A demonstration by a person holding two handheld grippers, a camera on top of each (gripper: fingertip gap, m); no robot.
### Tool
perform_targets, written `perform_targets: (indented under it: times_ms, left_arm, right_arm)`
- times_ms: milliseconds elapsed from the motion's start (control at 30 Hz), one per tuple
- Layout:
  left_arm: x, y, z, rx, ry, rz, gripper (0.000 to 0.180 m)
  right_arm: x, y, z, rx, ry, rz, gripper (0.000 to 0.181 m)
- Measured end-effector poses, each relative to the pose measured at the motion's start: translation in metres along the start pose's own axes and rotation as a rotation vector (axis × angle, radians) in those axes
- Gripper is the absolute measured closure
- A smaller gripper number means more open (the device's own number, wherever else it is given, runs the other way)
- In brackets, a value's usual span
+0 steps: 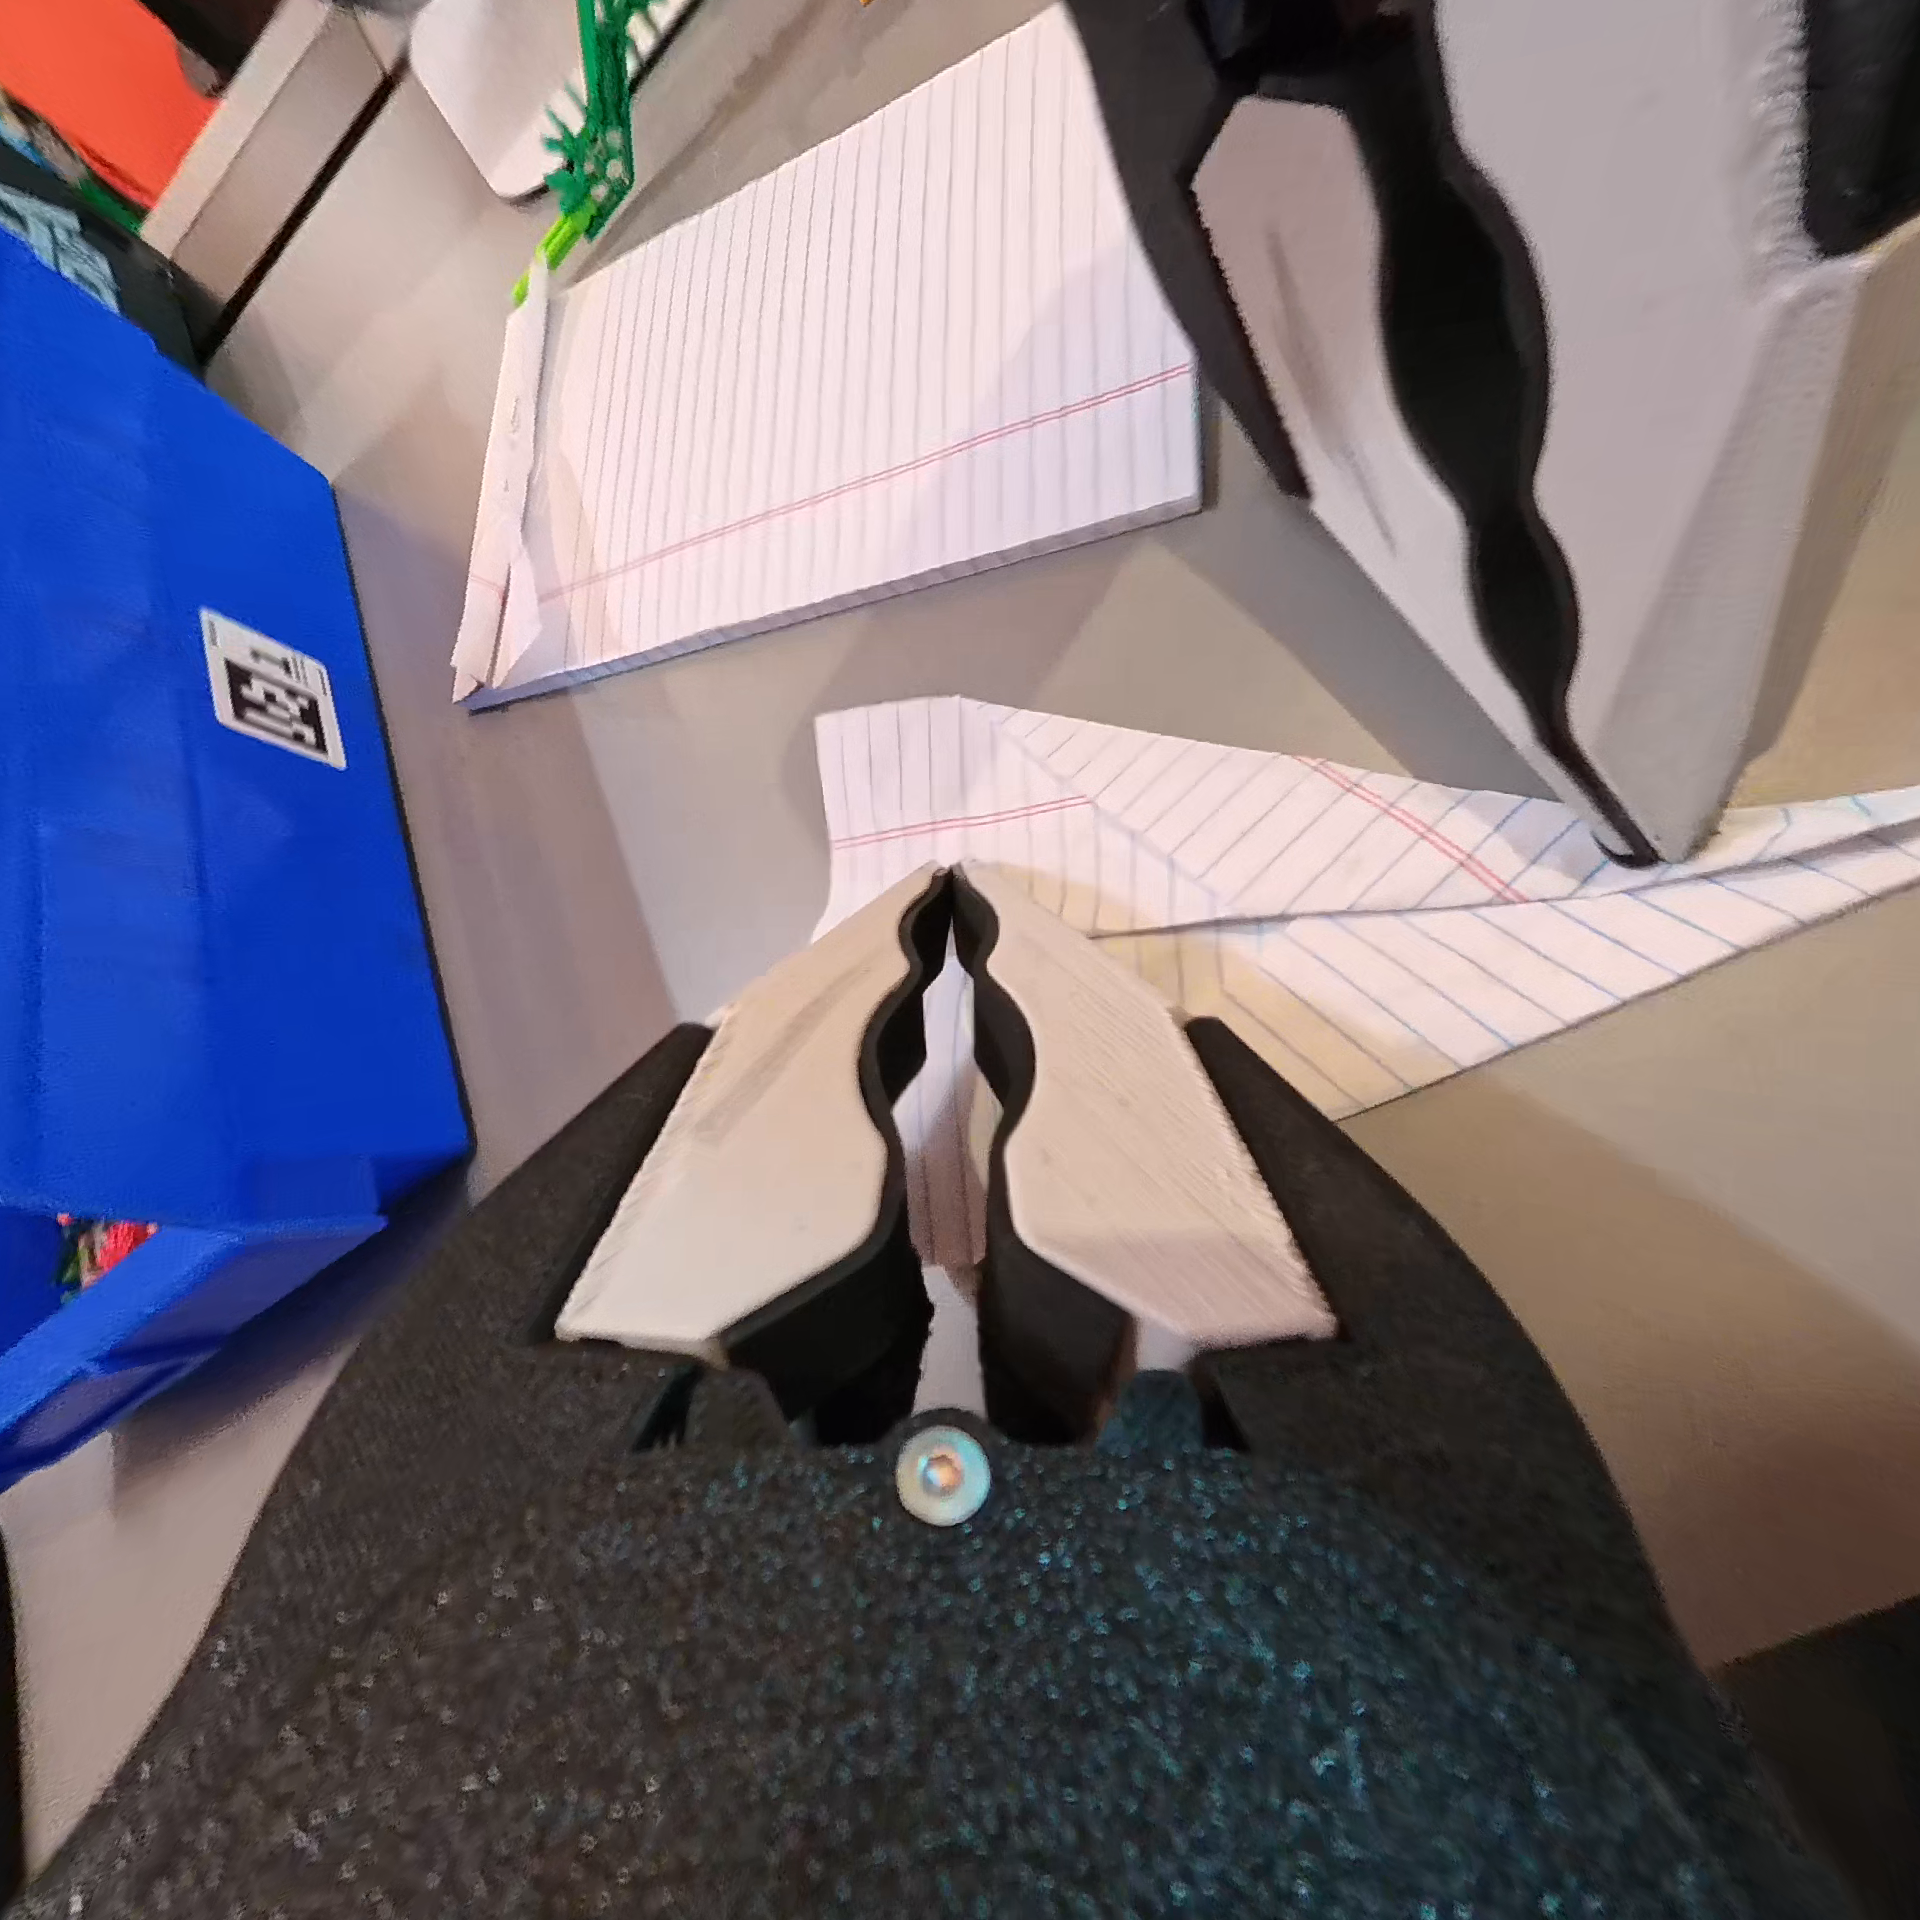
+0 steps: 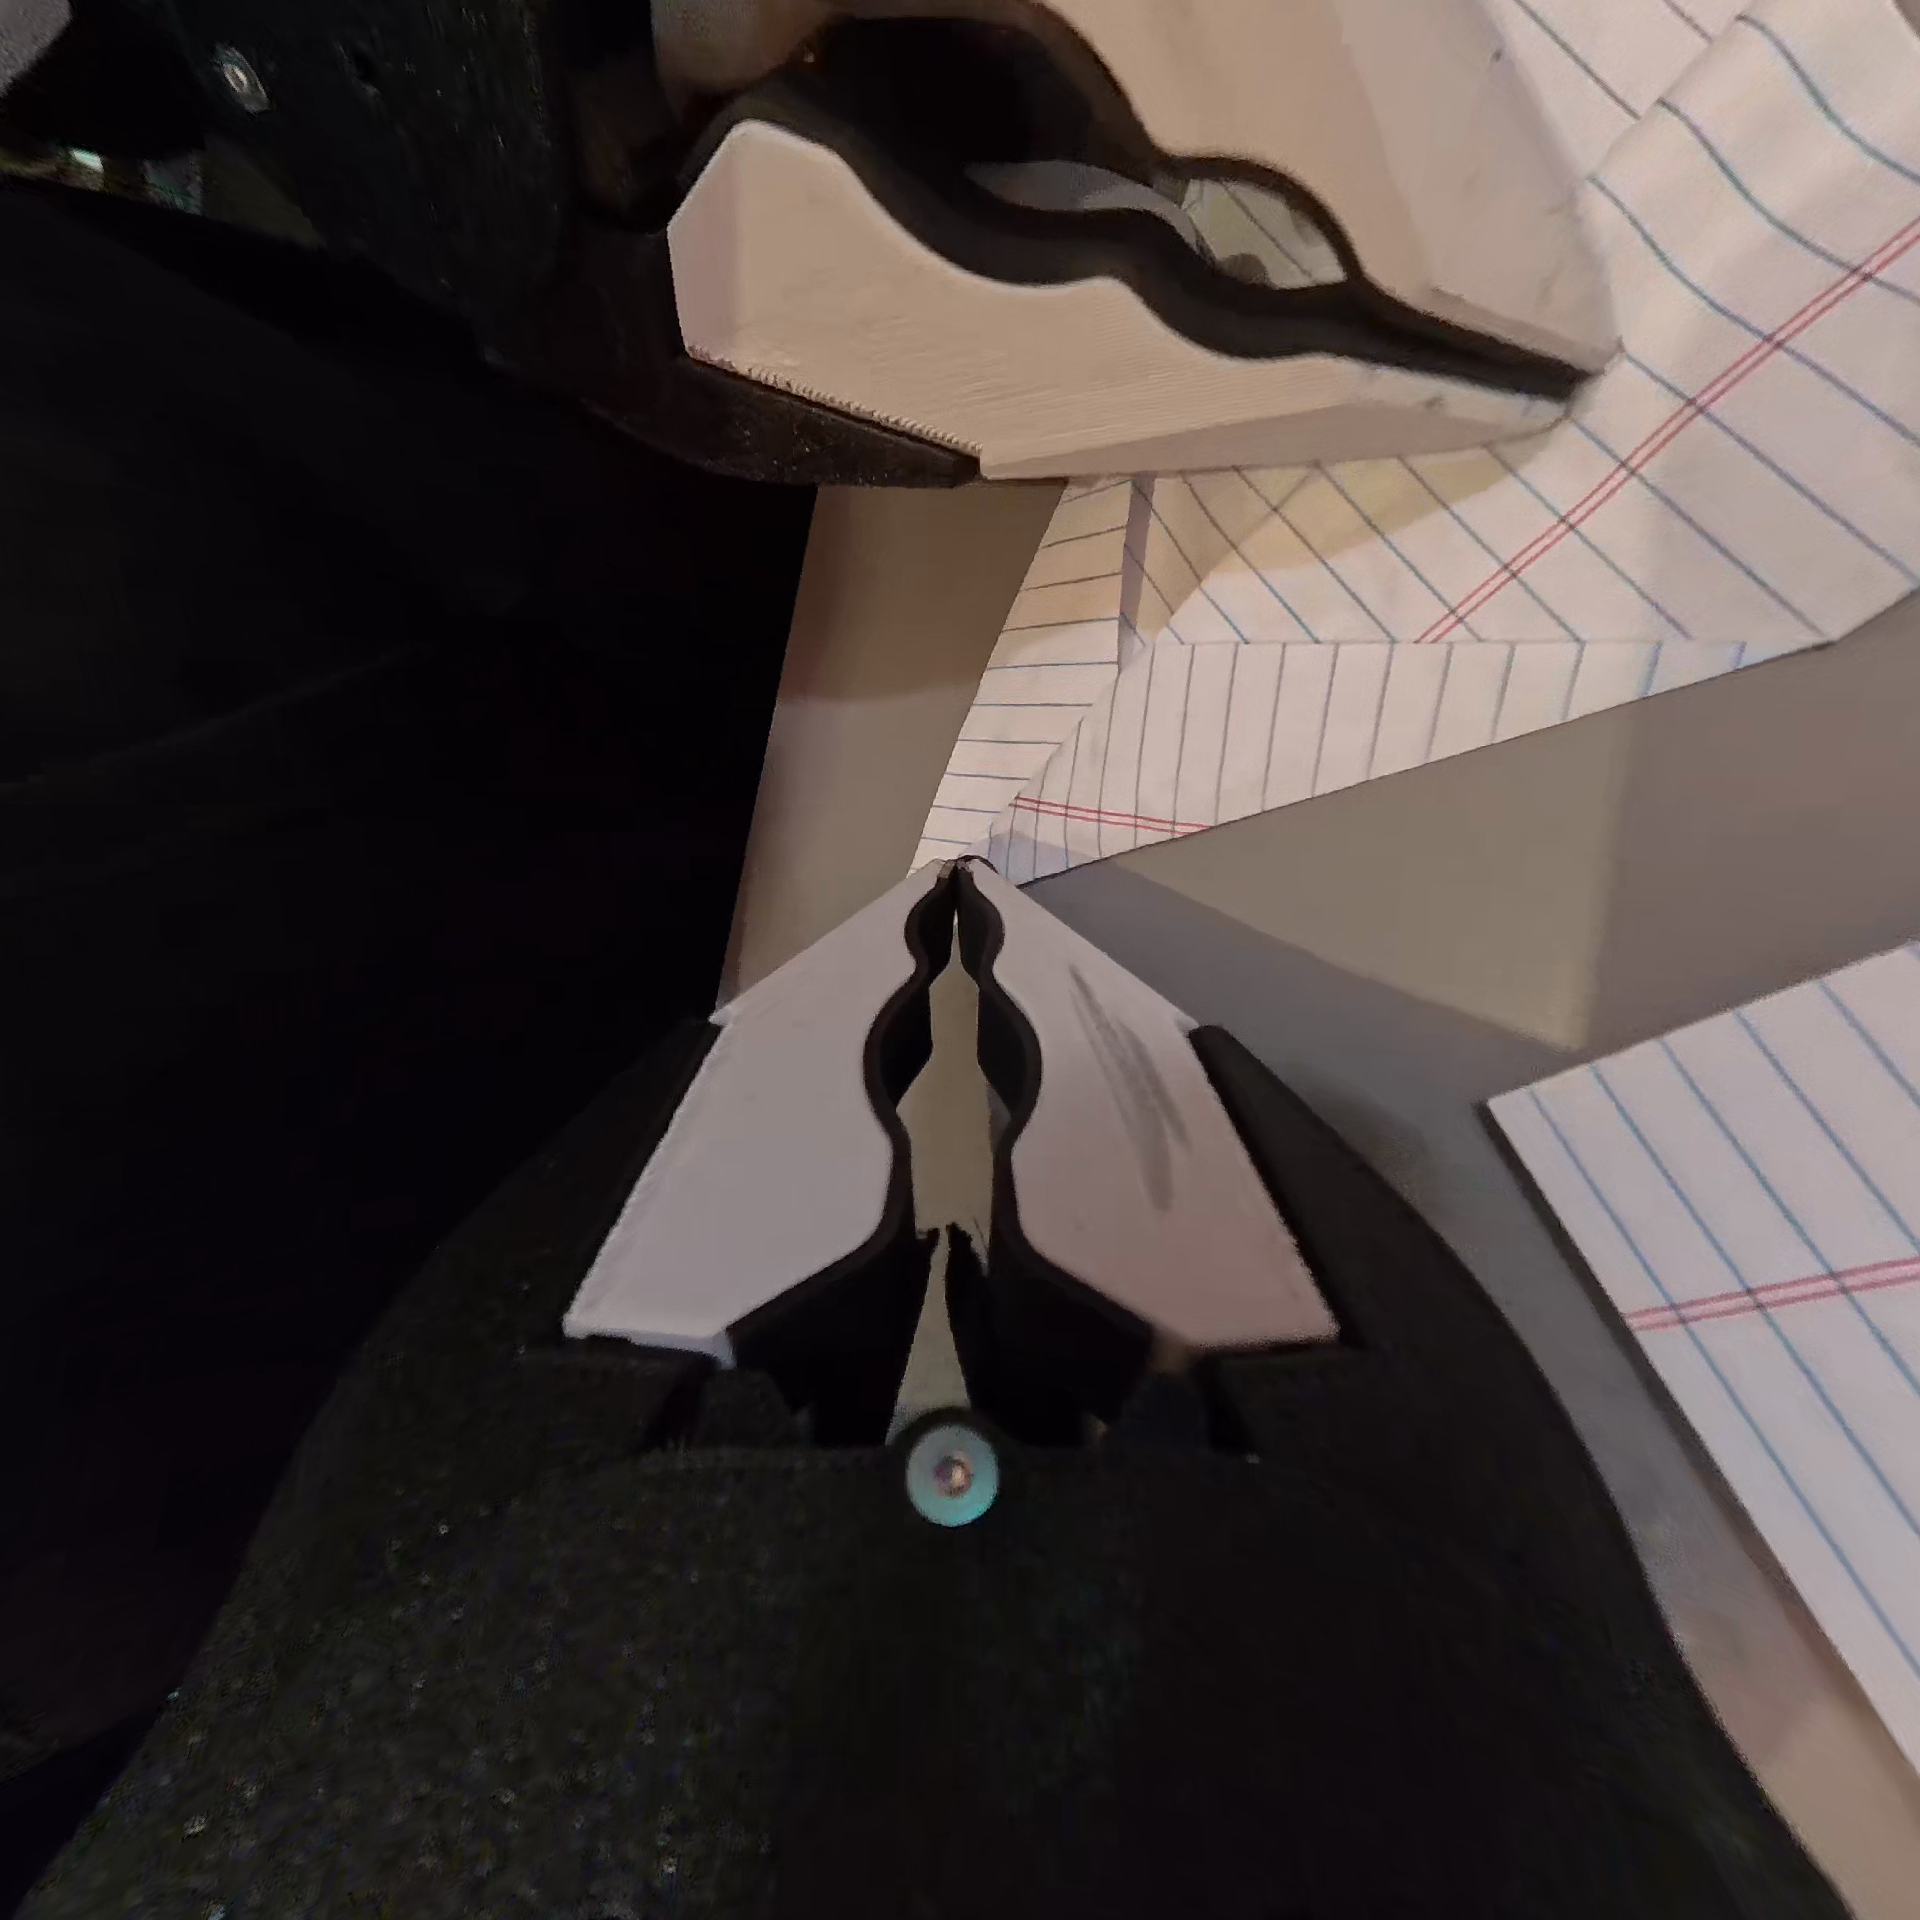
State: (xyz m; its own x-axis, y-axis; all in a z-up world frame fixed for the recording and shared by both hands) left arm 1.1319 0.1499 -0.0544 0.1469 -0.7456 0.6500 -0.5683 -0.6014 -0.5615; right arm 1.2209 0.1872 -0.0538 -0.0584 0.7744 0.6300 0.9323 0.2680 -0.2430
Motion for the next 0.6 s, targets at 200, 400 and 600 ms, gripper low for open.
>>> perform_targets:
  times_ms: [200,400,600]
  left_arm:
    - [0.031,-0.019,-0.016,0.123,-0.029,0.040,0.159]
    - [0.032,-0.025,0.035,0.122,0.140,0.035,0.171]
    - [0.019,-0.022,0.044,0.093,0.130,0.007,0.180]
  right_arm:
    - [0.000,0.001,0.002,-0.027,-0.034,0.032,0.181]
    - [0.000,0.001,0.002,-0.026,-0.045,0.033,0.181]
    - [0.000,0.002,0.003,-0.040,-0.067,0.052,0.181]
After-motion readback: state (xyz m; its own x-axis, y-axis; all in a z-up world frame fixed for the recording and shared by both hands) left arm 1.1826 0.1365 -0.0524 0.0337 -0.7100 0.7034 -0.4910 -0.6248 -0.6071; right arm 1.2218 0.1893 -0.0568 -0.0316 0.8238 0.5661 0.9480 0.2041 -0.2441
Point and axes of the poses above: each gripper's, where its closed fingertips meet, x back along the fingers, y out of its underside, z = x × y across the jaws, the point moved 5 cm from there along x, back along the fingers, and after that the axes turned 8 degrees about -x, right-handed, at the moved point
